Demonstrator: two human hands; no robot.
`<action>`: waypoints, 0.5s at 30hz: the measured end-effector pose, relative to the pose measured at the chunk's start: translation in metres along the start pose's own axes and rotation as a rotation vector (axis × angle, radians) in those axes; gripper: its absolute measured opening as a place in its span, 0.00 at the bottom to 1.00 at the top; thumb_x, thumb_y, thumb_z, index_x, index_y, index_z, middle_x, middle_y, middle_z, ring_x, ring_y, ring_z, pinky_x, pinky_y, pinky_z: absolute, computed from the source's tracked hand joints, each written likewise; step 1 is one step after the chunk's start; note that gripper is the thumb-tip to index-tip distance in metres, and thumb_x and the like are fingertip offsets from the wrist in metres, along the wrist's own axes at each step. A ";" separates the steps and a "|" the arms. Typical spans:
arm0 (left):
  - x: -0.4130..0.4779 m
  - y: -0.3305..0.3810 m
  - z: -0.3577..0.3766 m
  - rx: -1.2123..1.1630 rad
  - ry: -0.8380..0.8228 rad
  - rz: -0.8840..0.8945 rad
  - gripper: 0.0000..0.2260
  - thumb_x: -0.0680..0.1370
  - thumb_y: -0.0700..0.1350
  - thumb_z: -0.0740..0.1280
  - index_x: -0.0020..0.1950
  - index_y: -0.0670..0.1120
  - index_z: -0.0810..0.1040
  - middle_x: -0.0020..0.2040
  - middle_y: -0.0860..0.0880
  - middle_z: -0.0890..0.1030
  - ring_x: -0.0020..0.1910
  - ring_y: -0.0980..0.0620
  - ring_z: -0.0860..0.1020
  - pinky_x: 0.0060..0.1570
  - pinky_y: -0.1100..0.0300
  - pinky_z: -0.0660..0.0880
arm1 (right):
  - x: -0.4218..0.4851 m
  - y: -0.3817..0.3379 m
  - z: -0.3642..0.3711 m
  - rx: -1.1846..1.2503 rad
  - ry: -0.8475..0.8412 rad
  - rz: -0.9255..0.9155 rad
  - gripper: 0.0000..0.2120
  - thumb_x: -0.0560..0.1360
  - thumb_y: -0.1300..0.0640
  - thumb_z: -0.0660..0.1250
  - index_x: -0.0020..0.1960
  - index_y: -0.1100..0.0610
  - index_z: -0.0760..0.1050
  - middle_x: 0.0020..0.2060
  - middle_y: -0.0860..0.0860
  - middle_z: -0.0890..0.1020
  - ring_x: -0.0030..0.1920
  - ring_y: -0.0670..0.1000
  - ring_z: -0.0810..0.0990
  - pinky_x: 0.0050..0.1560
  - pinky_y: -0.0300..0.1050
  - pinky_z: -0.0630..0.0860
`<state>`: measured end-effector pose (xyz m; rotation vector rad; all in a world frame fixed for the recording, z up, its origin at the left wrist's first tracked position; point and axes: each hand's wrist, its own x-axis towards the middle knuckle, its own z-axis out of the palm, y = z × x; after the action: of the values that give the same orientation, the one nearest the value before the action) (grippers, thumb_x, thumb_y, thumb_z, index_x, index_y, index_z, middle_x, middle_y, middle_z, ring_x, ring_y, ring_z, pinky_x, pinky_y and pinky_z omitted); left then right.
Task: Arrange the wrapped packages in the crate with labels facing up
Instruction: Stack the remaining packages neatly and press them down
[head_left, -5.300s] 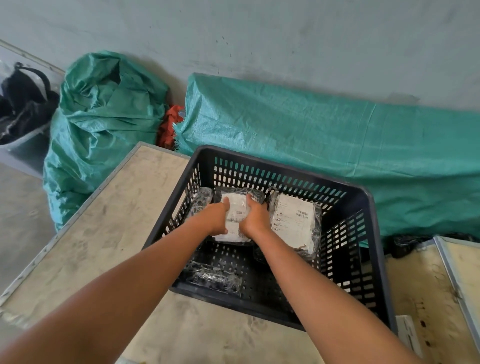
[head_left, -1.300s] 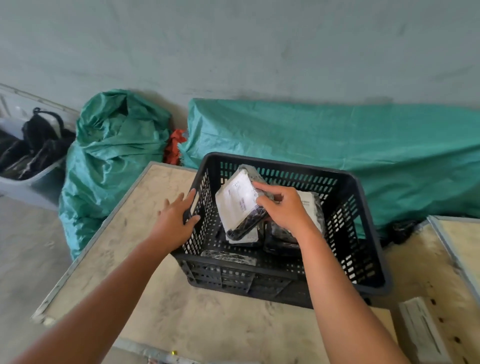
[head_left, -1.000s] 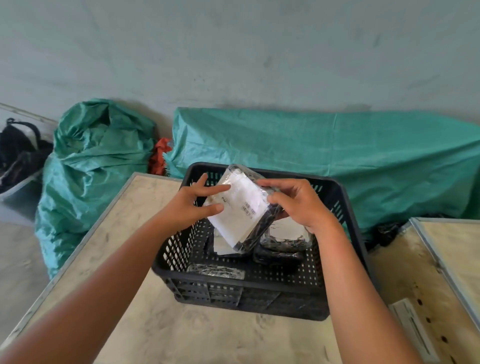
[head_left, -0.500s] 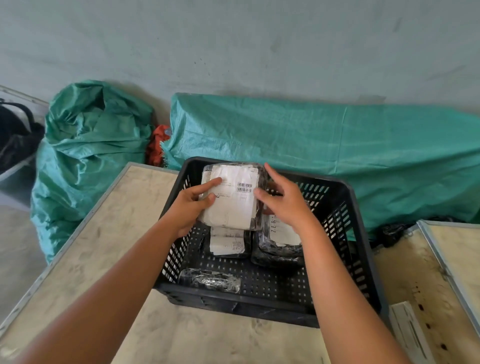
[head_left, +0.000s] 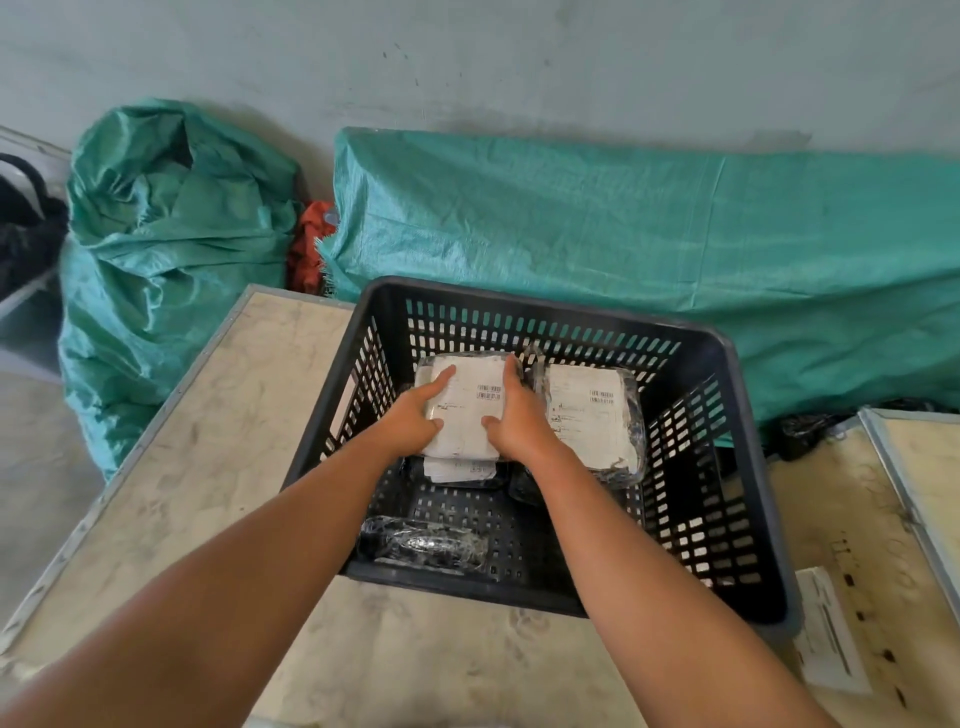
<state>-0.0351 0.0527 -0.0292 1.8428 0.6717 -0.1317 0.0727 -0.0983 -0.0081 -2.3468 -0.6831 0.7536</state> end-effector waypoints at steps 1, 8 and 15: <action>0.001 -0.003 0.002 0.012 -0.025 -0.011 0.38 0.80 0.31 0.63 0.80 0.64 0.57 0.64 0.48 0.76 0.51 0.47 0.81 0.44 0.56 0.82 | 0.002 0.001 0.002 -0.031 -0.003 0.002 0.49 0.79 0.61 0.70 0.83 0.48 0.36 0.71 0.60 0.71 0.66 0.58 0.75 0.64 0.51 0.75; 0.009 -0.013 0.004 0.086 -0.057 -0.068 0.43 0.78 0.32 0.67 0.81 0.64 0.50 0.68 0.44 0.74 0.49 0.50 0.79 0.38 0.62 0.80 | 0.017 0.001 0.008 -0.226 -0.129 0.065 0.52 0.79 0.60 0.69 0.81 0.47 0.29 0.78 0.65 0.58 0.48 0.52 0.79 0.46 0.44 0.75; 0.013 -0.023 0.003 0.294 -0.118 -0.151 0.50 0.76 0.40 0.73 0.81 0.61 0.39 0.82 0.42 0.37 0.80 0.40 0.53 0.76 0.49 0.57 | 0.020 -0.012 0.009 -0.368 -0.238 0.160 0.48 0.81 0.60 0.67 0.81 0.53 0.30 0.80 0.60 0.35 0.76 0.61 0.66 0.69 0.51 0.70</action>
<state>-0.0353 0.0604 -0.0544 2.0433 0.7389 -0.4554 0.0775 -0.0749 -0.0133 -2.6959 -0.7975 1.0680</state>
